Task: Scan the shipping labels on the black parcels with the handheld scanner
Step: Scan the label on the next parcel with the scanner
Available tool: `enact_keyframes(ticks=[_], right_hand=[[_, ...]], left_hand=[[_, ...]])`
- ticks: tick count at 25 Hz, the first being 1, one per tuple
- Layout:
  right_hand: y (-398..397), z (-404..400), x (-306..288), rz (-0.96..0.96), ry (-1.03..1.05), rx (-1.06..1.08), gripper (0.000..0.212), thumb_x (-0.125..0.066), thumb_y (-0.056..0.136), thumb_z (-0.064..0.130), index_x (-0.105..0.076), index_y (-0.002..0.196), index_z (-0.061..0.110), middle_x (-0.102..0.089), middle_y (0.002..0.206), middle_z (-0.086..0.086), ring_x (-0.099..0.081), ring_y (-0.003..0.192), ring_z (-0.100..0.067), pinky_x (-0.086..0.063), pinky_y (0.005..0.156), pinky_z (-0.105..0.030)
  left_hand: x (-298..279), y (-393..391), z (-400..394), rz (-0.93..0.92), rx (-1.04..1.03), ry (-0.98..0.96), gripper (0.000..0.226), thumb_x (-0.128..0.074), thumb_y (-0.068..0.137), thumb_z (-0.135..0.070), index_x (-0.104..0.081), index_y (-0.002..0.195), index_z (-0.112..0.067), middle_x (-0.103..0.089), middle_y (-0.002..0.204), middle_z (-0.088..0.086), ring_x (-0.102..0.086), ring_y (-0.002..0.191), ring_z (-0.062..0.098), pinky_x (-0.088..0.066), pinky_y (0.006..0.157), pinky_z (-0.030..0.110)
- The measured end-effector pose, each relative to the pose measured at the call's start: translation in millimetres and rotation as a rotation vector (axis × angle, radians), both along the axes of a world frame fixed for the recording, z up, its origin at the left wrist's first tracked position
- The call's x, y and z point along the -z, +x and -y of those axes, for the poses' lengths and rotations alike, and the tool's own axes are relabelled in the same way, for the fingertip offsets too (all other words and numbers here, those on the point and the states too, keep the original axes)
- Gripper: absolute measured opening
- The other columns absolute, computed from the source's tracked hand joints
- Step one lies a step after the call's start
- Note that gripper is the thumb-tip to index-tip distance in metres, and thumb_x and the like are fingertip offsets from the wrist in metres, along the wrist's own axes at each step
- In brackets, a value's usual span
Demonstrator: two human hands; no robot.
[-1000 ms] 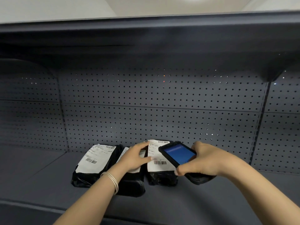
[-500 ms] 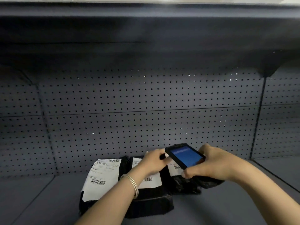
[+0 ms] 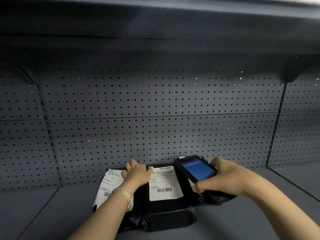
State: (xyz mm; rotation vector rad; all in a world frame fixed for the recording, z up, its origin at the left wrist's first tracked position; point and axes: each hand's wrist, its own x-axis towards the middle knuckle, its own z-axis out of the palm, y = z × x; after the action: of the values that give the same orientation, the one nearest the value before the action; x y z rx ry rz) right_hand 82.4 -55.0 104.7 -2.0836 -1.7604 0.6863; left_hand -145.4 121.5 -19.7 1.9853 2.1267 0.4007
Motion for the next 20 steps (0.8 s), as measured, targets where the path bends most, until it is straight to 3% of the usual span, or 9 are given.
enact_keyframes(ticks=[3,6,9,12,16,20], right_hand=[[-1,-2,-1,-0.010,-0.008,-0.033,0.068,-0.085,0.055,0.053,-0.053,0.107,0.022,-0.070,0.099,0.003,-0.067,0.087,-0.012,-0.051,0.067,-0.026],[1,-4,-5,-0.010,-0.011,-0.071,0.065,-0.086,0.056,0.051,-0.053,0.105,0.022,-0.071,0.099,0.004,-0.067,0.087,-0.012,-0.050,0.067,-0.025],[5,-4,-14,0.005,0.005,-0.115,0.067,-0.086,0.056,0.053,-0.053,0.106,0.022,-0.069,0.100,0.002,-0.067,0.088,-0.013,-0.051,0.070,-0.027],[10,-1,-24,0.005,0.033,-0.165,0.070,-0.086,0.055,0.054,-0.052,0.106,0.022,-0.068,0.098,0.002,-0.066,0.085,-0.013,-0.051,0.068,-0.027],[14,10,-32,0.040,0.060,-0.237,0.072,-0.085,0.056,0.054,-0.050,0.110,0.021,-0.066,0.102,0.002,-0.065,0.090,-0.013,-0.054,0.073,-0.029],[22,25,-34,0.129,0.072,-0.290,0.074,-0.085,0.056,0.057,-0.048,0.108,0.019,-0.062,0.101,0.004,-0.063,0.089,-0.012,-0.052,0.067,-0.028]], left_hand=[[3,3,7,0.179,0.001,0.192,0.033,-0.038,0.096,-0.038,-0.048,0.071,-0.018,-0.046,0.120,0.004,-0.038,0.115,0.024,-0.036,0.099,0.041],[0,5,16,0.415,0.042,0.368,0.037,-0.043,0.097,-0.034,-0.046,0.067,-0.013,-0.052,0.110,0.002,-0.051,0.103,0.022,-0.044,0.086,0.035],[-19,7,26,0.608,0.062,0.541,0.039,-0.049,0.096,-0.031,-0.047,0.067,-0.004,-0.050,0.109,0.000,-0.055,0.084,0.015,-0.041,0.075,0.027],[-42,9,43,0.616,0.097,0.741,0.035,-0.053,0.095,-0.027,-0.049,0.069,-0.003,-0.050,0.119,-0.004,-0.056,0.089,0.005,-0.038,0.075,0.015],[-48,10,67,0.554,0.129,0.858,0.030,-0.059,0.092,-0.021,-0.048,0.069,-0.006,-0.050,0.133,-0.004,-0.048,0.093,-0.027,-0.032,0.074,-0.005],[-46,7,85,0.540,0.119,0.871,0.030,-0.063,0.090,-0.025,-0.048,0.069,-0.008,-0.050,0.137,-0.010,-0.041,0.110,-0.028,-0.035,0.087,0.002]])
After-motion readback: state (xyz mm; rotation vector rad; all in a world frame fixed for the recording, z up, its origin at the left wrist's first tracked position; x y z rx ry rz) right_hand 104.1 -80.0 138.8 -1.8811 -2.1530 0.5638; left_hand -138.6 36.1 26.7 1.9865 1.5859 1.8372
